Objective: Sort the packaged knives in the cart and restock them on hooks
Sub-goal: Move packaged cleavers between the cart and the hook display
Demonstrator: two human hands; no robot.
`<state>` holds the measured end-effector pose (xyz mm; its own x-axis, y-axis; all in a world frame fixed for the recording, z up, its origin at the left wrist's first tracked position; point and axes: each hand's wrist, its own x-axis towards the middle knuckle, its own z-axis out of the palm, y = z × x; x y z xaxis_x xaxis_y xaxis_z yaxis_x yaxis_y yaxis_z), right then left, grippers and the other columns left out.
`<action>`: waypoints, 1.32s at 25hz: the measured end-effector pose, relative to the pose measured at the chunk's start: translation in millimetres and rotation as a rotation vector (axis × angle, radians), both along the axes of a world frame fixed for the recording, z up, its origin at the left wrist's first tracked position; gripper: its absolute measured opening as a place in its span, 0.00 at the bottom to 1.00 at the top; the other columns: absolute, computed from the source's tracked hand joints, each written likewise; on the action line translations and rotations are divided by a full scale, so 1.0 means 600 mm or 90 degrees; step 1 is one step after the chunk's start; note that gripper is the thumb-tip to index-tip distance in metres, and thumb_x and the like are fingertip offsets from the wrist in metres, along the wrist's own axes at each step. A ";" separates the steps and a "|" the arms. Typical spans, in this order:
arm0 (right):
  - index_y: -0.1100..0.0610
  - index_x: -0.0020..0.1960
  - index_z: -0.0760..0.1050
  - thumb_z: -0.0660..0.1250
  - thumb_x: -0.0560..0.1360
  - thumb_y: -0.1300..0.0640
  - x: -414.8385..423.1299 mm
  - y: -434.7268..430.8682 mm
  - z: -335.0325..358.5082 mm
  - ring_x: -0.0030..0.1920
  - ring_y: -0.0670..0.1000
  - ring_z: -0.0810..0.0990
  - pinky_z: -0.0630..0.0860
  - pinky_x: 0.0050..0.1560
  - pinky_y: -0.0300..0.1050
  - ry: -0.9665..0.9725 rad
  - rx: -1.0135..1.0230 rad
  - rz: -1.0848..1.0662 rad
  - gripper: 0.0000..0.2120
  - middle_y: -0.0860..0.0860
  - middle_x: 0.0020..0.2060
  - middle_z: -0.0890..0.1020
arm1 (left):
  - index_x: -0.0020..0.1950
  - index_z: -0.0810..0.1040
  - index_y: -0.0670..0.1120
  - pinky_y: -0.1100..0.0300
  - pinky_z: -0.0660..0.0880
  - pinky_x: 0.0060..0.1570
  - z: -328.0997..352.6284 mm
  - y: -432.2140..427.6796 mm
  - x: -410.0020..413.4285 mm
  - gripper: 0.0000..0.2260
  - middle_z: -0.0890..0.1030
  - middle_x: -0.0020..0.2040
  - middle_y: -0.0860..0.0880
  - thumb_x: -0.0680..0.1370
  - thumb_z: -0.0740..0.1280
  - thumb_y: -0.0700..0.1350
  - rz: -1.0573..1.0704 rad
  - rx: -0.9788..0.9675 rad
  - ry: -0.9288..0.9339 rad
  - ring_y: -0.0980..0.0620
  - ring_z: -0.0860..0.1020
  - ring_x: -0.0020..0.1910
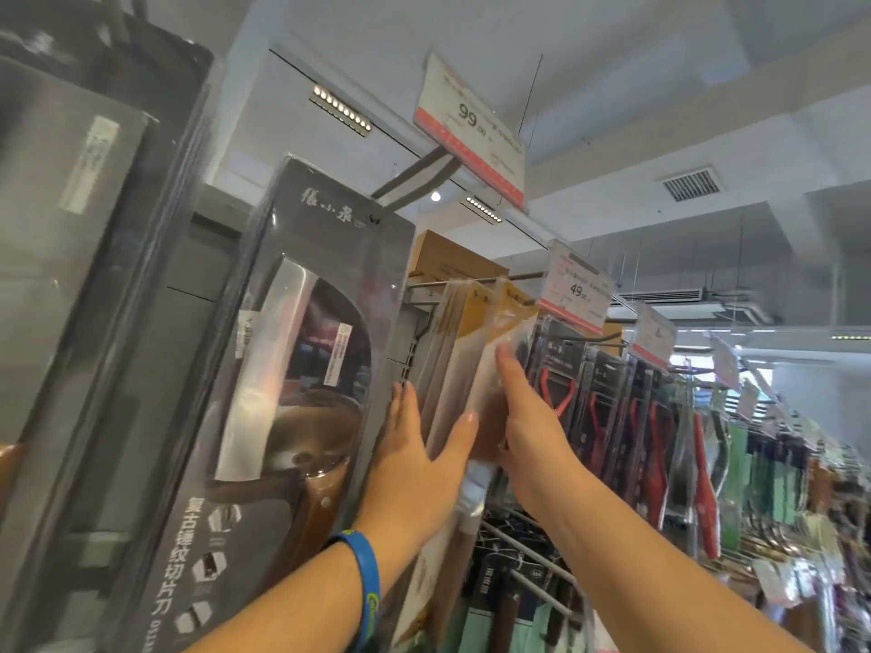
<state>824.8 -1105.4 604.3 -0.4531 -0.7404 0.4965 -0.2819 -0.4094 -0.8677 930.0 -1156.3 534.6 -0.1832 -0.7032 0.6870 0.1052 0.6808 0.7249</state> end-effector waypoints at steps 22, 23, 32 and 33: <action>0.50 0.67 0.76 0.82 0.59 0.38 -0.027 -0.032 -0.006 0.53 0.53 0.87 0.83 0.52 0.53 0.011 0.017 0.107 0.41 0.51 0.54 0.87 | 0.79 0.42 0.60 0.62 0.51 0.69 -0.028 -0.013 -0.014 0.55 0.41 0.79 0.63 0.60 0.57 0.81 -0.046 0.040 -0.002 0.60 0.48 0.78; 0.50 0.66 0.77 0.83 0.58 0.38 -0.027 -0.035 -0.006 0.51 0.52 0.87 0.84 0.46 0.50 0.010 0.009 0.096 0.40 0.50 0.52 0.87 | 0.79 0.41 0.60 0.60 0.51 0.70 -0.029 -0.015 -0.014 0.54 0.41 0.79 0.63 0.61 0.59 0.80 -0.045 0.040 -0.001 0.60 0.48 0.78; 0.49 0.63 0.73 0.85 0.48 0.33 -0.036 -0.037 -0.017 0.48 0.53 0.88 0.84 0.51 0.60 0.027 -0.030 0.023 0.48 0.50 0.49 0.88 | 0.79 0.49 0.58 0.64 0.63 0.65 -0.042 0.003 -0.015 0.43 0.59 0.78 0.57 0.71 0.65 0.69 0.075 -0.076 0.061 0.55 0.62 0.74; 0.49 0.64 0.73 0.84 0.49 0.32 -0.036 -0.036 -0.016 0.48 0.52 0.88 0.83 0.53 0.61 0.035 -0.025 0.018 0.49 0.50 0.49 0.88 | 0.79 0.47 0.58 0.63 0.62 0.67 -0.038 0.002 -0.011 0.44 0.57 0.79 0.57 0.70 0.64 0.71 0.093 -0.086 0.059 0.56 0.60 0.75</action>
<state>803.0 -1127.1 595.0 -0.4038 -0.7314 0.5496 -0.3170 -0.4517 -0.8340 923.6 -1155.3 511.7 -0.0184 -0.6177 0.7862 0.0601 0.7842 0.6176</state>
